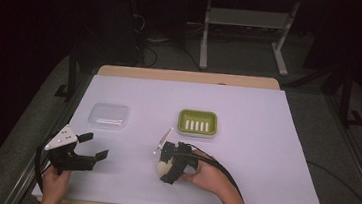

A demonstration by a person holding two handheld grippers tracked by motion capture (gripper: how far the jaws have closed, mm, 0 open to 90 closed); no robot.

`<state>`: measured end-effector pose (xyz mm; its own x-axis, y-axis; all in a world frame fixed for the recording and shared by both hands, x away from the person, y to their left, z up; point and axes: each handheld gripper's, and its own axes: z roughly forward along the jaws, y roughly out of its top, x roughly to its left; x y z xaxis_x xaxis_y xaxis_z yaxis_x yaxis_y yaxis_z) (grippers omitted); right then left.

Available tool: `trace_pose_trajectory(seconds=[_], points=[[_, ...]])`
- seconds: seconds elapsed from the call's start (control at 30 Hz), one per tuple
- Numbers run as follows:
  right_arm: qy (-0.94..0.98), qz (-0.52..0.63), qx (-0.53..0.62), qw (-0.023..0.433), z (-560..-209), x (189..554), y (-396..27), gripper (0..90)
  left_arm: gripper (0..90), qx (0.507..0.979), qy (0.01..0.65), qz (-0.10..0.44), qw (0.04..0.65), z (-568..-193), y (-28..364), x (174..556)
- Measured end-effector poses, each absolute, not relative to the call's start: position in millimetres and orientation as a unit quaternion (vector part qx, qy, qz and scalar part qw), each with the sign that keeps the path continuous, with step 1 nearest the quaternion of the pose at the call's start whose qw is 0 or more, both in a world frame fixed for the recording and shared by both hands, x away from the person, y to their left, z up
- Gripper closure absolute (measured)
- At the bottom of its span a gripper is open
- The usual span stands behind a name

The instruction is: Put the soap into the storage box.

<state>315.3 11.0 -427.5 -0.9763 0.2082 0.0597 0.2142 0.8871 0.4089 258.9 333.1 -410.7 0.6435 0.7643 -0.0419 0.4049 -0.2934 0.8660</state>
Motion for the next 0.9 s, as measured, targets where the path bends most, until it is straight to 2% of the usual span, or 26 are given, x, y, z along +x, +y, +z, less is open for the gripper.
trace_pose_trajectory(seconds=[0.9], points=[[-0.975,-0.203,-0.093,0.002,-425.5,312.6,9.9,22.2,13.2,0.777,0.377,0.194,0.465,-410.3,332.5,258.1]])
